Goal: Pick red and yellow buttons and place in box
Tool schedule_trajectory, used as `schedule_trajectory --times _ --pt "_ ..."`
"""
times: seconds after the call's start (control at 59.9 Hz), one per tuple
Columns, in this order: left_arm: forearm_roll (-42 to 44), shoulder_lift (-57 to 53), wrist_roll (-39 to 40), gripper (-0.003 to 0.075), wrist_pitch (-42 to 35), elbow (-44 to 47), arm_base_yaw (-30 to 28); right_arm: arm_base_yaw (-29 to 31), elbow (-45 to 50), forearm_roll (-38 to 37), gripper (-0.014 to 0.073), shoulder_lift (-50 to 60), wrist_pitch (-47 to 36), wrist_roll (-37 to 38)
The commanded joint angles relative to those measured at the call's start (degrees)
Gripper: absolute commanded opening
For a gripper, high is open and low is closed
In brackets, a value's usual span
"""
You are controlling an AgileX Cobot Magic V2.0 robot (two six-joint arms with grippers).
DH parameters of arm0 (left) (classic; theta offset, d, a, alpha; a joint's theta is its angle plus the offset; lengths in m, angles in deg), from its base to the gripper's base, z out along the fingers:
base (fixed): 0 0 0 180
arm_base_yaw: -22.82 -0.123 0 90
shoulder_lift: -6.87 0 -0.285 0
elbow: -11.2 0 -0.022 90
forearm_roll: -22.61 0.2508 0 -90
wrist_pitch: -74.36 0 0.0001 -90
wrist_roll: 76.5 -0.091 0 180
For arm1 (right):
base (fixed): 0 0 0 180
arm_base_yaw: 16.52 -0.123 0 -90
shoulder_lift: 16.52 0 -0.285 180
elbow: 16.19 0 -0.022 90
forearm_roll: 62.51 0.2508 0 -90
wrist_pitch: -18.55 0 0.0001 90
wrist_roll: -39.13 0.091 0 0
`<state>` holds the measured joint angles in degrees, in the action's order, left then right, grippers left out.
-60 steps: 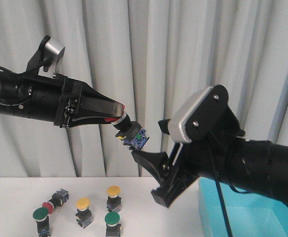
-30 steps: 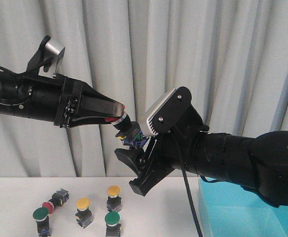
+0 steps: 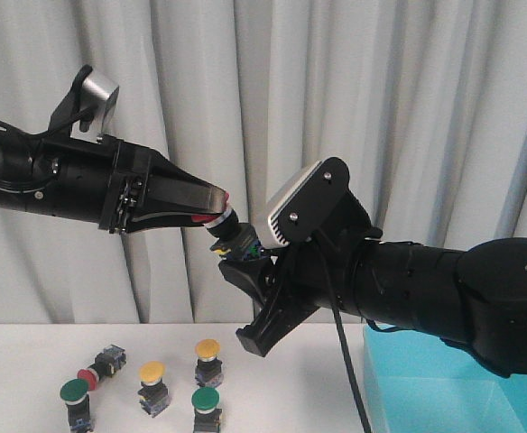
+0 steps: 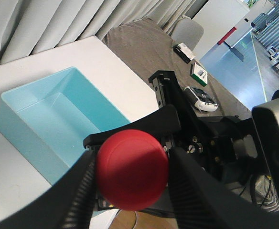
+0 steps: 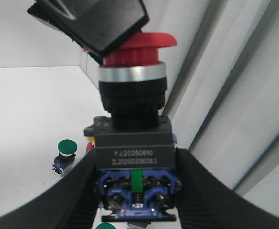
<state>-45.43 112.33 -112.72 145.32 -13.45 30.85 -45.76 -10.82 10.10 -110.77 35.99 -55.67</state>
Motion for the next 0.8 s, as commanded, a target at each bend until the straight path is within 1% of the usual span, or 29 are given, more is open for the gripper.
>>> schedule_trajectory --times 0.0,0.1,0.15,0.267,0.35,0.45,0.584,0.651,0.784 --pt "-4.71 -2.64 0.36 -0.0006 0.36 -1.77 0.3 -0.05 -2.04 0.9 0.0077 2.03 -0.59 -0.62" --pt "-3.33 -2.64 0.36 -0.0005 0.44 -1.77 0.3 -0.05 -2.04 0.9 0.0008 2.03 -0.47 -0.57" --pt "-2.22 -2.64 0.36 -0.0002 0.16 -1.77 0.3 -0.05 -2.04 0.9 -0.0013 2.03 -0.35 -0.57" --pt "-0.41 -2.64 0.36 0.002 -1.42 -1.9 0.3 0.13 -2.04 0.9 -0.0008 2.03 -2.14 -0.29" --pt "0.7 -2.64 0.36 0.0048 -2.77 -2.32 0.3 0.13 -2.04 0.38 -0.0007 2.13 -5.82 0.55" --pt "2.94 -2.64 0.36 0.0102 -5.07 -3.84 0.3 0.13 -2.04 -0.7 -0.0007 3.03 -10.88 0.95" --pt "6.7 -2.64 0.49 0.0205 -7.9 -6.6 0.11 0.81 -2.04 -0.74 -0.0006 5.24 -16.57 0.9" --pt "8.2 -2.64 1.01 0.027 -8.9 -7.93 0.04 2.63 -2.04 -0.19 -0.0006 6.55 -17.43 1.0" --pt "11.03 -2.64 1.01 0.036 -9.16 -9.55 0.04 8.61 -2.04 2.32 -0.0006 8.66 -17.43 2.66"
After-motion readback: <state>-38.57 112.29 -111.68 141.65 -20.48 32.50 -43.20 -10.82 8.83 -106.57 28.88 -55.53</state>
